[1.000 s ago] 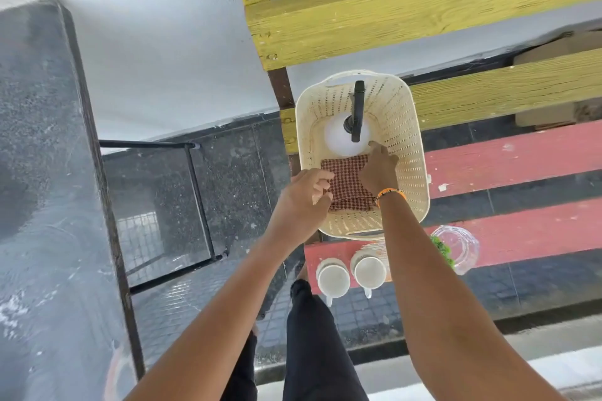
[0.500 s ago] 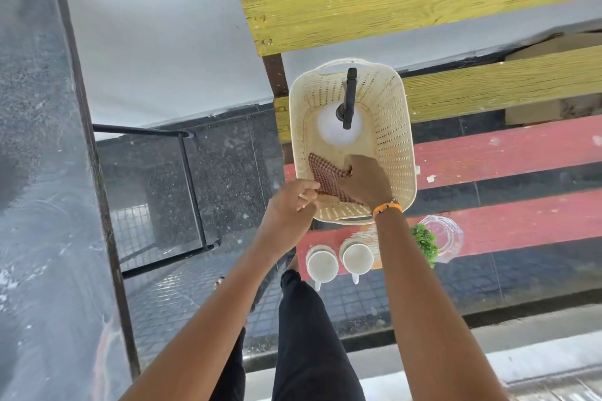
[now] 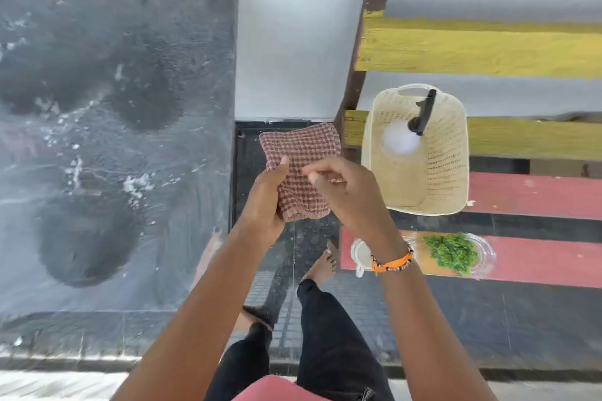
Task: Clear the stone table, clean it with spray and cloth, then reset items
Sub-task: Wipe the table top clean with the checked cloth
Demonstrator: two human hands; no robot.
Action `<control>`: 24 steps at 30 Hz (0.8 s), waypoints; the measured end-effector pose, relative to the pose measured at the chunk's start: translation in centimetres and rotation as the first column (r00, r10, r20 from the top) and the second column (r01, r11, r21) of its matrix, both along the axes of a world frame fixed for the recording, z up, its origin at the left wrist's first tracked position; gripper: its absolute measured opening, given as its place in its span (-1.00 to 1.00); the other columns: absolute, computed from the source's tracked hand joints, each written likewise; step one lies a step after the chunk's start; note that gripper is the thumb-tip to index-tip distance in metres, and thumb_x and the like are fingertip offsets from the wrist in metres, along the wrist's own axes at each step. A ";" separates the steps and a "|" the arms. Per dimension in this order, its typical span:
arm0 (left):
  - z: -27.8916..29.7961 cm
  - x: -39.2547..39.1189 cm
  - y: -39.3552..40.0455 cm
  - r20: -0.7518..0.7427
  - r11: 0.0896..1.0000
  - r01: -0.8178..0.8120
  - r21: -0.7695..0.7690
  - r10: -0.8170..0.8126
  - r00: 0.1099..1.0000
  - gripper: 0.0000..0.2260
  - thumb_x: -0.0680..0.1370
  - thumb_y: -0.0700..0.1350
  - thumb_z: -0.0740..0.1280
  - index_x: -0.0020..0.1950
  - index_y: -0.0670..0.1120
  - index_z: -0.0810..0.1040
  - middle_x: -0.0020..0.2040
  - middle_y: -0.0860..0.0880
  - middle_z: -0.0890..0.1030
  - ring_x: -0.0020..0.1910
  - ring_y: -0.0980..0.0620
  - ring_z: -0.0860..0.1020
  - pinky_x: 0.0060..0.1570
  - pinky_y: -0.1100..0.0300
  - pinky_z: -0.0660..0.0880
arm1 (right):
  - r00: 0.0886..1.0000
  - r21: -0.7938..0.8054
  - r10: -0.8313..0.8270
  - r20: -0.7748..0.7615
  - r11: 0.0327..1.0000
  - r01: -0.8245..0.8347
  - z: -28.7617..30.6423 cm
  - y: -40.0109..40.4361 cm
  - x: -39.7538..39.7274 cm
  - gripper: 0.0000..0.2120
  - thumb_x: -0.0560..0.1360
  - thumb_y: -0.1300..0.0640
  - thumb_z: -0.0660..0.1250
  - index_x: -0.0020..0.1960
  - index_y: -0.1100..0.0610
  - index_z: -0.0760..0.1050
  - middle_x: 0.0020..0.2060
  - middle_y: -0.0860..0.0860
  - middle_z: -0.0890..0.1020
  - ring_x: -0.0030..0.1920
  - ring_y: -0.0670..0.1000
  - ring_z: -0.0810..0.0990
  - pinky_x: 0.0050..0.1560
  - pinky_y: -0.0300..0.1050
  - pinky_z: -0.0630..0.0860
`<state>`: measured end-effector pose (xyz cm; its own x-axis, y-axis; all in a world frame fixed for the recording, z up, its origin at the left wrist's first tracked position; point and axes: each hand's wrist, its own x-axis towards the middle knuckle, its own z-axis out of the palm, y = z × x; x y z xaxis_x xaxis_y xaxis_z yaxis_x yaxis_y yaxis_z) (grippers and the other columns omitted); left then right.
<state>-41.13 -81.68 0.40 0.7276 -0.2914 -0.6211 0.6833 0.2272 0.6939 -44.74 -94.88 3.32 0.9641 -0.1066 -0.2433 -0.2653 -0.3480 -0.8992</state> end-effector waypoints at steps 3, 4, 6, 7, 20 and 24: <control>1.7 -1.6 6.0 -0.037 0.992 -0.125 -0.034 0.123 0.992 -0.74 0.60 -0.03 0.15 0.05 -0.12 0.58 0.00 -0.13 0.67 -0.01 -0.10 0.63 -0.06 0.01 0.61 | 0.971 -0.023 -0.239 -0.001 0.971 0.238 0.6 5.1 0.2 -0.89 0.50 0.17 0.30 0.02 0.06 0.53 -0.09 -0.12 0.60 -0.09 -0.22 0.54 0.02 -0.34 0.50; 2.0 -2.0 7.8 -0.055 0.986 -0.157 -0.046 0.155 0.986 -0.73 0.59 -0.03 0.16 0.13 -0.15 0.55 0.06 -0.16 0.64 0.04 -0.12 0.62 -0.01 -0.03 0.59 | 0.961 0.001 -0.273 -0.035 0.962 0.273 0.8 6.9 0.3 -0.89 0.49 0.16 0.32 0.01 0.03 0.50 -0.09 -0.12 0.58 -0.08 -0.21 0.53 0.05 -0.29 0.49; 2.8 -3.7 12.4 -0.060 0.976 -0.206 -0.071 0.202 0.977 -0.69 0.59 -0.03 0.17 0.20 -0.19 0.50 0.09 -0.17 0.63 0.03 -0.11 0.61 -0.02 -0.01 0.60 | 0.963 0.130 -0.225 -0.147 0.961 0.245 1.2 11.5 0.0 -0.90 0.49 0.10 0.35 -0.06 -0.05 0.45 -0.09 -0.14 0.55 -0.10 -0.26 0.54 0.01 -0.32 0.49; 3.1 -4.2 14.0 -0.062 0.973 -0.216 -0.079 0.212 0.975 -0.70 0.58 -0.02 0.17 0.19 -0.18 0.50 0.05 -0.15 0.64 -0.02 -0.09 0.63 -0.06 0.01 0.60 | 0.957 0.247 -0.168 -0.238 0.942 0.227 1.1 13.1 0.0 -0.90 0.49 0.06 0.36 -0.04 -0.04 0.46 -0.07 -0.13 0.57 -0.11 -0.28 0.57 -0.04 -0.34 0.50; 5.7 -10.3 42.8 0.072 0.909 -0.404 0.101 0.398 0.914 -0.81 0.58 -0.04 0.20 -0.03 -0.10 0.56 -0.22 0.01 0.71 -0.25 0.07 0.67 -0.38 0.24 0.56 | 0.882 0.564 0.445 -0.157 0.773 -0.290 2.0 41.1 -0.7 -0.76 0.50 0.30 0.29 0.17 0.25 0.49 -0.03 0.06 0.67 -0.06 -0.02 0.67 -0.05 -0.19 0.60; 5.5 -9.9 48.1 0.110 0.872 -0.448 0.199 0.434 0.894 -0.83 0.59 -0.09 0.17 -0.10 -0.05 0.53 -0.30 0.08 0.67 -0.37 0.19 0.62 -0.45 0.32 0.51 | 0.895 0.530 0.404 -0.190 0.809 -0.252 2.4 47.3 2.3 -0.77 0.49 0.31 0.29 0.14 0.26 0.49 -0.01 0.12 0.65 0.01 0.10 0.63 0.06 -0.04 0.57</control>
